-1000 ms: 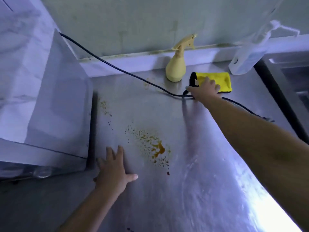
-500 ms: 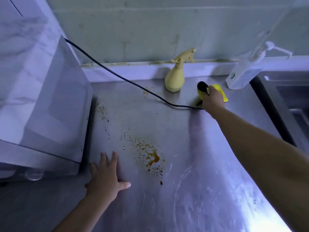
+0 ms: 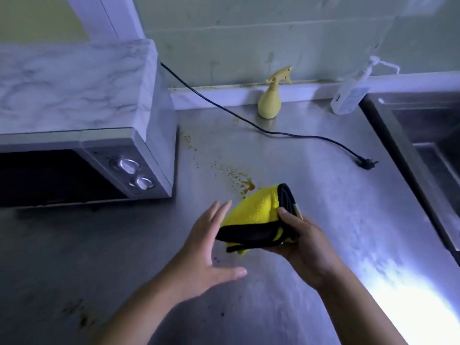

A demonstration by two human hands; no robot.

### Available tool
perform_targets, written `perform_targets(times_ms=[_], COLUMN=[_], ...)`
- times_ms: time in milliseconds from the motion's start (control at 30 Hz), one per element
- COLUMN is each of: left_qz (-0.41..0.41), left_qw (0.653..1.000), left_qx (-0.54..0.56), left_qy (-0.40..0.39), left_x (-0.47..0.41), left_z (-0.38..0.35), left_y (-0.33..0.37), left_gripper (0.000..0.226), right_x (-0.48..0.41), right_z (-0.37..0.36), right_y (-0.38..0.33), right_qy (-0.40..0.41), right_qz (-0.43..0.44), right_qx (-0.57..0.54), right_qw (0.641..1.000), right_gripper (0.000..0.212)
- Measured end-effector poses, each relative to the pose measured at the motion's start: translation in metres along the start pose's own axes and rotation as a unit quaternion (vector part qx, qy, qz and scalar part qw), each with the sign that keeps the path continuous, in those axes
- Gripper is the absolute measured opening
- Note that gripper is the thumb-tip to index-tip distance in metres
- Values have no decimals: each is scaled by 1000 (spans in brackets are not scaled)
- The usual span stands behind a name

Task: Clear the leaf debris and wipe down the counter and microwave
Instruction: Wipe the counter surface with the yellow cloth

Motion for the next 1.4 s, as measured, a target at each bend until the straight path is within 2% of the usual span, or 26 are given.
perform_targets(times_ms=[67,133,200,333,500,567,633,700,767,833,867,933,1000,1033,1067,1100,1133,1200,1233,1300,1400], left_qz=[1,-3,-23,-43,-34,-25,-10,25,60,81,91,96,82,72,64,61,65,84,91,103,153], left_qw=[1000,999,994,987,960,956,954,932,890,838,816,803,827,844,864,884,902,921,924,930,933], left_qx=[-5,42,102,139,245,261,260,289,355,447,481,496,481,476,466,446,417,377,370,350,317], left_qy=[2,26,40,72,133,134,150,218,279,302,306,317,280,234,177,126,90,48,36,34,70], left_x=[45,82,113,179,275,312,349,381,407,427,435,444,442,437,431,426,423,421,422,424,423], left_z=[-21,-32,-32,-17,-6,-7,-9,-10,-8,-3,0,10,19,22,23,26,32,48,56,73,103], left_y=[1,-1,-5,-24,-46,-61,-76,-95,-113,-125,-128,-129,-118,-110,-102,-95,-92,-97,-102,-119,-159], left_gripper=[112,106,98,85,67,50,40,34,25,28,33,46,54,58,64,72,79,83,80,71,43], right_x=[38,71,99,145,201,220,234,246,256,262,265,272,276,272,268,261,250,220,206,188,165], right_z=[-23,-48,-77,-132,-200,-222,-235,-248,-257,-260,-261,-267,-282,-291,-300,-305,-305,-291,-278,-262,-252], right_y=[38,70,95,131,187,215,242,262,280,292,294,296,304,309,315,319,321,327,337,358,377], right_qy=[-2,-23,-63,-169,-317,-357,-353,-335,-314,-254,-229,-202,-240,-287,-339,-358,-326,-185,-122,-63,1], right_qz=[-34,-58,-75,-85,-97,-115,-140,-148,-135,-83,-35,54,106,119,131,134,120,41,-19,-111,-136], right_qx=[-3,-16,-27,-52,45,62,47,46,68,178,254,412,503,495,452,396,340,235,188,121,80], right_qw=[999,998,995,980,942,925,924,929,937,947,939,887,824,812,815,835,874,953,974,984,987], right_gripper=[35,35,39,57,70,70,70,68,58,45,45,72,96,98,91,76,60,38,33,29,23])
Point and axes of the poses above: each hand's wrist, its own x-axis away from the middle knuckle, its own z-axis out of the back of the hand, y = z × x, the point moved 5 cm from there along -x, towards the middle knuckle, and after that the axes turned 6 degrees about -y, right-handed, at the moved point
